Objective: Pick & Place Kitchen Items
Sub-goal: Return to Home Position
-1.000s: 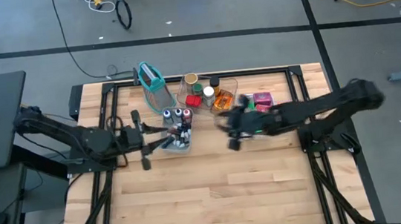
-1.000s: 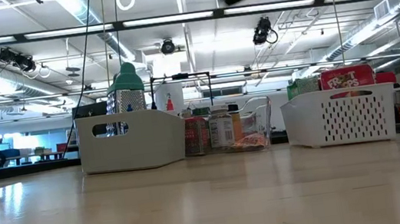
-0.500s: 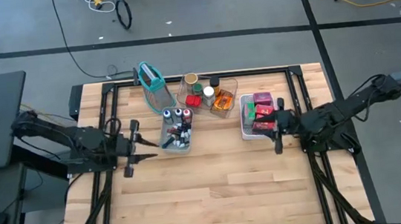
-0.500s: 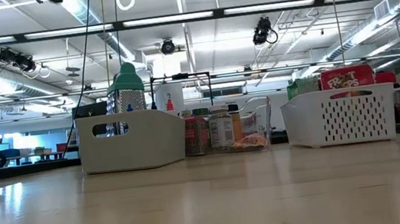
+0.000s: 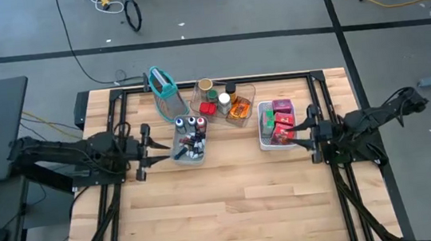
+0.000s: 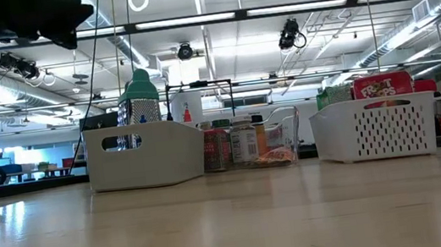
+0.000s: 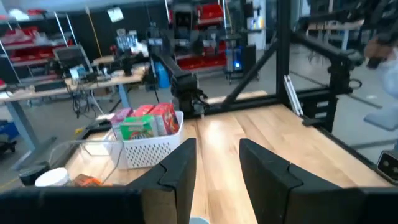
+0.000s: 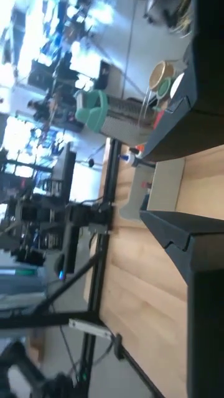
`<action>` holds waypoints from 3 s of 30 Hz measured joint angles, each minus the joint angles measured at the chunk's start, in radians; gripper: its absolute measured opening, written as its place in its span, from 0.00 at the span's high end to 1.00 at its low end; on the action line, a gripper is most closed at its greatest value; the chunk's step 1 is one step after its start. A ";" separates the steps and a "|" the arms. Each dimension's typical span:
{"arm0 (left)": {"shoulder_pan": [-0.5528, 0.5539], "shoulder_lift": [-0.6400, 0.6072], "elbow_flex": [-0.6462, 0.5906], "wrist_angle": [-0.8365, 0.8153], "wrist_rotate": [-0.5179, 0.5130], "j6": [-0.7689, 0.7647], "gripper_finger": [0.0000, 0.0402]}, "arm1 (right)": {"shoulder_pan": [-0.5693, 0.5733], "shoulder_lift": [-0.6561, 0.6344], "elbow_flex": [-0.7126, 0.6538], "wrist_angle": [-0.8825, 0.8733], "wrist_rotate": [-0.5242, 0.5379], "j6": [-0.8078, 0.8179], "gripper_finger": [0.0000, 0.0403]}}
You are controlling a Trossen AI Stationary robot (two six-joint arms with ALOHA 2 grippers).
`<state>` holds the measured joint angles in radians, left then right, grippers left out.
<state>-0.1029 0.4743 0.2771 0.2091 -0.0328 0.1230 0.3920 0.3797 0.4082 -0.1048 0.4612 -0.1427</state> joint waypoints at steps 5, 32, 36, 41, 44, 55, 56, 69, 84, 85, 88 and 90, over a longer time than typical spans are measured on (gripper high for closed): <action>0.000 -0.144 -0.069 -0.002 0.000 0.016 0.68 | 0.000 -0.136 -0.083 -0.008 -0.035 0.002 0.63; 0.000 -0.442 -0.267 -0.009 -0.248 -0.012 0.68 | 0.000 -0.321 -0.253 -0.038 -0.119 -0.052 0.91; 0.000 -0.442 -0.267 -0.009 -0.181 -0.014 0.68 | 0.000 -0.321 -0.253 -0.038 -0.028 -0.084 0.98; 0.000 -0.442 -0.267 -0.009 -0.174 -0.014 0.68 | 0.000 -0.321 -0.253 -0.038 0.009 -0.077 0.95; 0.000 -0.442 -0.267 -0.009 -0.175 -0.014 0.68 | 0.000 -0.321 -0.253 -0.038 0.010 -0.081 0.91; 0.000 -0.442 -0.267 -0.001 -0.176 -0.092 0.68 | 0.000 -0.320 -0.253 -0.038 0.010 -0.084 0.85; 0.000 -0.442 -0.267 -0.001 -0.176 -0.082 0.68 | 0.000 -0.320 -0.253 -0.038 0.010 -0.084 0.85; 0.000 -0.442 -0.267 -0.001 -0.176 0.099 0.68 | 0.000 -0.320 -0.253 -0.022 0.010 -0.079 0.85; 0.000 -0.442 -0.267 -0.001 -0.176 0.114 0.68 | 0.000 -0.320 -0.253 -0.008 0.010 -0.076 0.85; 0.000 -0.442 -0.267 -0.001 -0.176 0.114 0.68 | 0.000 -0.320 -0.253 -0.008 0.010 -0.076 0.85; 0.000 -0.442 -0.267 -0.001 -0.176 0.114 0.68 | 0.000 -0.320 -0.253 -0.008 0.010 -0.079 0.85; 0.000 -0.442 -0.267 -0.001 -0.176 0.114 0.68 | 0.000 -0.320 -0.253 -0.008 0.010 -0.079 0.85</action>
<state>-0.1028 0.0322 0.0097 0.2084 -0.2090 0.2375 0.3920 0.0597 0.1551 -0.1127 0.4709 -0.2219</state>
